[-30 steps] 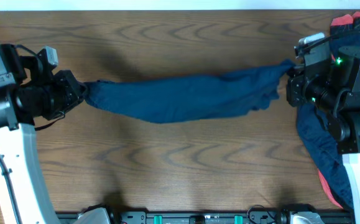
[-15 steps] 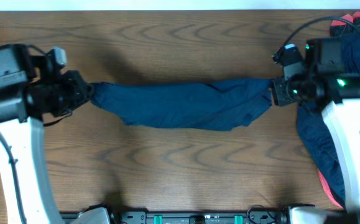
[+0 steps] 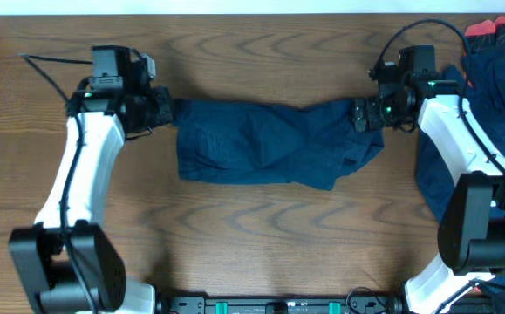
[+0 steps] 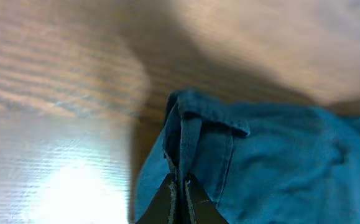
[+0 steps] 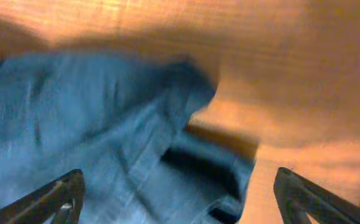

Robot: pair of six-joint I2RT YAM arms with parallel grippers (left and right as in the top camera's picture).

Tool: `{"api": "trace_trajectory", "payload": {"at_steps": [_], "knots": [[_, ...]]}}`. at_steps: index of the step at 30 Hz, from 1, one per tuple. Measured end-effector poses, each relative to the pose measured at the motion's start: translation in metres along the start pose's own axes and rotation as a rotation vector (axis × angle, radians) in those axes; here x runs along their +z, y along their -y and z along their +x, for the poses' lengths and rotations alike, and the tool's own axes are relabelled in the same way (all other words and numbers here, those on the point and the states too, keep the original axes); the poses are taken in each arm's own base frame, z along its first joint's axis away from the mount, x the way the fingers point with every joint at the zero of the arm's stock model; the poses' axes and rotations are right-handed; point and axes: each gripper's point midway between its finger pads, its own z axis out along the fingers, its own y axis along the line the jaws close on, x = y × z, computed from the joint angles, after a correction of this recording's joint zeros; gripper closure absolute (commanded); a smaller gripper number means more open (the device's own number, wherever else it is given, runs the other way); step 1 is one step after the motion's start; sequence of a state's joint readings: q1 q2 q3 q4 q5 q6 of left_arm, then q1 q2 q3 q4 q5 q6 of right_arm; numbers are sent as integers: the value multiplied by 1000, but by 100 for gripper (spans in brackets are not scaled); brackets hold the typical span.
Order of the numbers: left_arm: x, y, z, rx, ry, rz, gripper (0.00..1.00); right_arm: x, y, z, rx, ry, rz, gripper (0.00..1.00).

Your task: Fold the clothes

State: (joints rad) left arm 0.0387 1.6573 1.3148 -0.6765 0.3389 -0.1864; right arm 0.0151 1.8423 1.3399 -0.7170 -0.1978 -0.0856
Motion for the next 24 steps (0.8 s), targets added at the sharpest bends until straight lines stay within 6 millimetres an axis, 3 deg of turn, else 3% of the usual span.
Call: {"api": "trace_trajectory", "payload": {"at_steps": [5, 10, 15, 24], "knots": [[13, -12, 5, -12, -32, -45, 94, -28, -24, 25, -20, -79, -60, 1], [13, -13, 5, -12, -30, -57, 94, -55, -80, 41, -174, -101, -113, 2], [13, -16, 8, -15, -43, -67, 94, -45, -114, 64, -305, -166, -96, 5], [13, -16, 9, -16, -45, -68, 94, -20, -123, 123, -489, -311, 43, 16]]}}
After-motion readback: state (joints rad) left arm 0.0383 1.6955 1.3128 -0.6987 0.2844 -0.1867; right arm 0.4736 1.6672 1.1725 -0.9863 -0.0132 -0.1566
